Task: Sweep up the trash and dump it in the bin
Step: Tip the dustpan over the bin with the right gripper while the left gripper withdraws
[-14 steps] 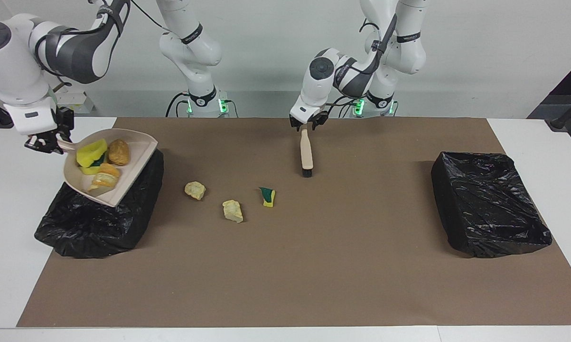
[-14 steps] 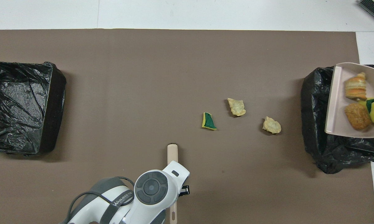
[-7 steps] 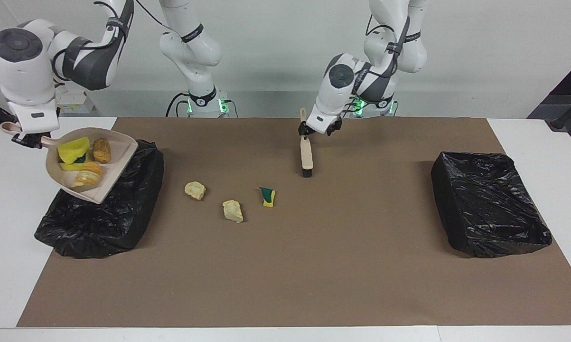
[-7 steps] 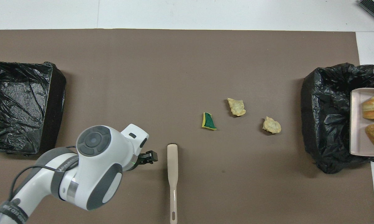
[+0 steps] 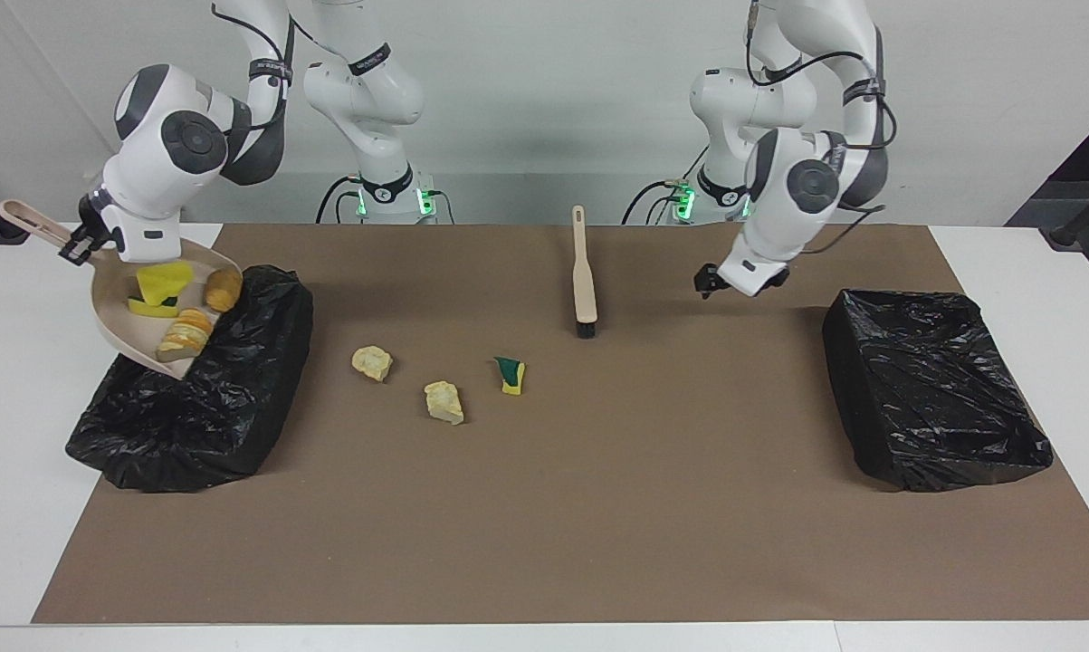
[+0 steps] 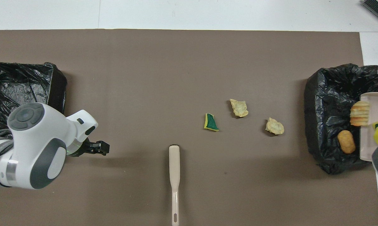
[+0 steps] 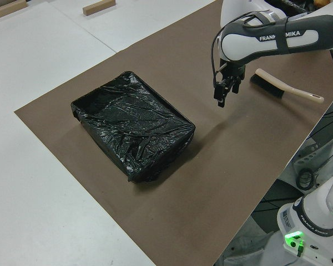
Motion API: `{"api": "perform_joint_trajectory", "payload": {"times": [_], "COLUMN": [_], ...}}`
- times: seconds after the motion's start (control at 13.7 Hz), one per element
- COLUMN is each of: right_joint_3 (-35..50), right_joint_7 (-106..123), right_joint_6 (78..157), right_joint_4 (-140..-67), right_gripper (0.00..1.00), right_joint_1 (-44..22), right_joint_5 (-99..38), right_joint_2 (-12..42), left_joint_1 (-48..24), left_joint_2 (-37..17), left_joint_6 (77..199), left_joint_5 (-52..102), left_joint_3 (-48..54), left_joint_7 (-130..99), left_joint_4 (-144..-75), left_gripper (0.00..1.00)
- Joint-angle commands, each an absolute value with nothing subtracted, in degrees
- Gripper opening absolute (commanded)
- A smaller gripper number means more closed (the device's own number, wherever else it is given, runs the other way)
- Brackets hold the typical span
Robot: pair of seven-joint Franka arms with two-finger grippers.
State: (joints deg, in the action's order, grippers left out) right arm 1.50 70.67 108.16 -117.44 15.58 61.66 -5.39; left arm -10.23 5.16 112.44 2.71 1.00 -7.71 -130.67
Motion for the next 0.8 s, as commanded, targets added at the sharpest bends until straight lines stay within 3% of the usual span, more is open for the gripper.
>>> {"api": "perform_joint_trajectory", "payload": {"times": [0.0,0.22,0.73], "right_joint_3": [1.67,1.67,2.64], "right_joint_7": [70.13,70.84,70.66], "right_joint_6": [107.93,106.35,104.77], "right_joint_4": [-118.65,-118.65,-120.41], "right_gripper": [0.0,0.0,0.0], "right_joint_1": [17.05,16.97,13.71], "right_joint_5": [65.21,66.09,77.94], "right_joint_2": [-7.29,-8.87,-10.72], "left_joint_1": [-4.59,0.34,1.49], "left_joint_2": [6.94,8.7,8.88], "left_joint_6": [111.53,109.69,95.39], "left_joint_5": [1.67,1.67,-1.23], "left_joint_3": [1.67,1.58,1.49], "left_joint_7": [-0.56,7.01,12.39], "left_joint_4": [-130.08,-126.05,-108.31], "left_gripper": [1.0,1.0,1.0]}}
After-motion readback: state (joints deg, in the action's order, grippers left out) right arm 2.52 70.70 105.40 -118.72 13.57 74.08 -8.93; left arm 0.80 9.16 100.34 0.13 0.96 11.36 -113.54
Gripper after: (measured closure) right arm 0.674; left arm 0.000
